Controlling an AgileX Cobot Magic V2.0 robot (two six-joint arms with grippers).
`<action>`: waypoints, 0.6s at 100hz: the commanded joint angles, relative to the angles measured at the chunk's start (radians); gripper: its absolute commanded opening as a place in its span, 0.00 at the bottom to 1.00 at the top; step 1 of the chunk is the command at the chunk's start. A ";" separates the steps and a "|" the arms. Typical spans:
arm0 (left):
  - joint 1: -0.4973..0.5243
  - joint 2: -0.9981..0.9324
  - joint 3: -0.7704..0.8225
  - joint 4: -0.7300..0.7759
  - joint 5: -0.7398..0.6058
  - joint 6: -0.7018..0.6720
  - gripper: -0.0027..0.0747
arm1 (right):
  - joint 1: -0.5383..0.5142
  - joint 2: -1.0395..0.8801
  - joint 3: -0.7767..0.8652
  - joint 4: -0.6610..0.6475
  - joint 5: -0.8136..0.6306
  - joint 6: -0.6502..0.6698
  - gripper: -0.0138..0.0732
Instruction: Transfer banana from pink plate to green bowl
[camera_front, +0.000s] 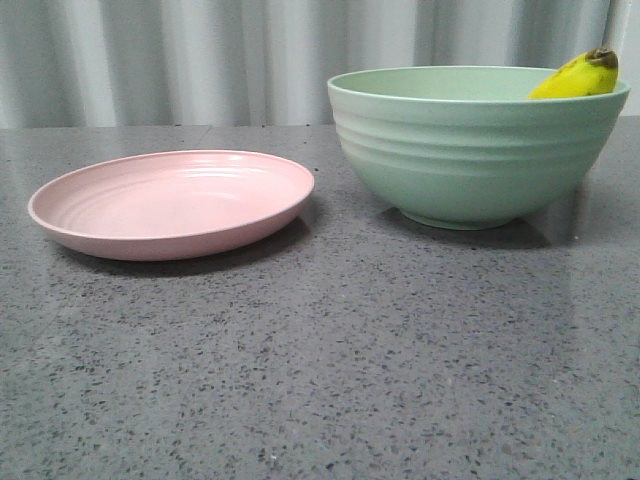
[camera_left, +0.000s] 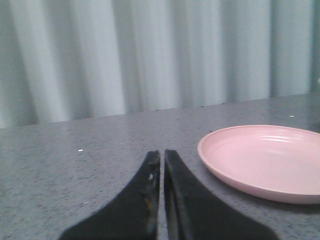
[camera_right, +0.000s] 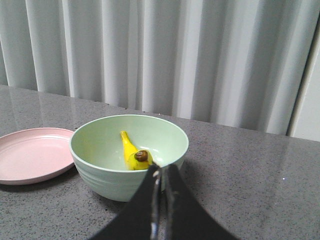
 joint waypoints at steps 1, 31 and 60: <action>0.070 -0.033 0.022 0.028 -0.062 -0.047 0.01 | -0.006 -0.008 -0.020 -0.016 -0.079 0.000 0.07; 0.167 -0.033 0.028 0.026 0.310 -0.092 0.01 | -0.006 -0.008 -0.020 -0.016 -0.079 0.000 0.07; 0.167 -0.032 0.026 0.023 0.305 -0.086 0.01 | -0.006 -0.008 -0.020 -0.016 -0.079 0.000 0.07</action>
